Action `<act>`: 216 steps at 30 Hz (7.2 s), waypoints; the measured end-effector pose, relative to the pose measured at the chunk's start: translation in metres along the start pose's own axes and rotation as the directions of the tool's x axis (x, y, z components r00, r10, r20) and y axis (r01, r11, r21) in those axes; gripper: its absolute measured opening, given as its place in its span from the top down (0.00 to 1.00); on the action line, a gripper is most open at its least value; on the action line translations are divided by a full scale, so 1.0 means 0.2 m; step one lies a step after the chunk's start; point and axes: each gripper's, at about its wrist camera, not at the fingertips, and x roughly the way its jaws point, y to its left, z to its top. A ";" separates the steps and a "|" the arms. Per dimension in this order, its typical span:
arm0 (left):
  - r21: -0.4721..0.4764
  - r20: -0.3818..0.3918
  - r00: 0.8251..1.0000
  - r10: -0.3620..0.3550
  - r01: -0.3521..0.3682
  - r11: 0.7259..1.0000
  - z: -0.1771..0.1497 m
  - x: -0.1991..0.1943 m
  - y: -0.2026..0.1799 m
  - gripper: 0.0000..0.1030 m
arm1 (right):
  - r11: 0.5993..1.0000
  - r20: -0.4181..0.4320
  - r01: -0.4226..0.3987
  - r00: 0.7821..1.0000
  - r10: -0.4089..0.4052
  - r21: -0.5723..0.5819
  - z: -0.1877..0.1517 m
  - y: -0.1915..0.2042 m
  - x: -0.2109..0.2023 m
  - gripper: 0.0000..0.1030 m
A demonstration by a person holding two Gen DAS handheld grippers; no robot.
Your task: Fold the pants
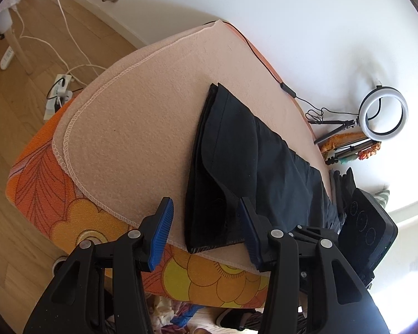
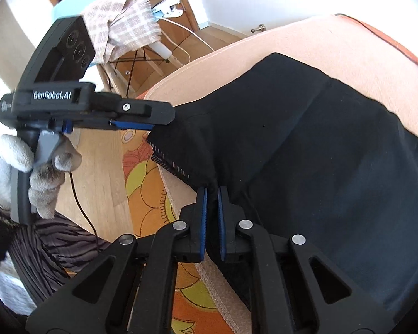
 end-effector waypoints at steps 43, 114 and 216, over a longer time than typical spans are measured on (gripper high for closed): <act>0.259 0.091 0.994 -0.063 0.038 0.965 -0.07 0.06 -0.31 0.91 | 0.976 0.033 -0.041 0.999 0.034 0.213 0.49 -0.27 -0.23 0.46; 0.562 -0.368 0.866 -0.340 0.498 0.661 -0.51 0.99 -1.80 0.93 | 0.795 0.158 0.234 0.911 -0.380 0.559 -0.55 -1.05 -1.57 0.96; 0.514 -0.330 0.938 -0.103 0.270 0.814 -0.48 0.90 -1.07 0.72 | 0.848 -0.008 0.304 0.942 -0.334 0.435 -0.23 -1.28 -0.73 0.79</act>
